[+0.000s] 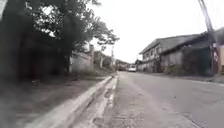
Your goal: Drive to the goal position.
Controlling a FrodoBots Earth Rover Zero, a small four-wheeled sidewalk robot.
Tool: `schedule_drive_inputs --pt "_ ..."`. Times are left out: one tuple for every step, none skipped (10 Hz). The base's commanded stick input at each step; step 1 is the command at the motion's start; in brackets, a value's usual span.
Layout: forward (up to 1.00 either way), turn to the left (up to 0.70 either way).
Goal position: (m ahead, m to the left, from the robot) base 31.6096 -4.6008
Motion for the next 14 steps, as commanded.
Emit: schedule_drive_inputs --pt "0.70 -0.23" --pt "0.70 -0.16" --pt "0.70 0.00" --pt "0.70 0.00" --pt "0.70 0.00" --pt "0.70 0.00" --pt "0.70 -0.16" --pt "0.70 -0.30" --pt "0.70 -0.35" --pt "0.70 -0.21" --pt "0.70 -0.03" --pt "0.70 0.00" --pt "0.70 0.00" --pt "0.70 0.00"
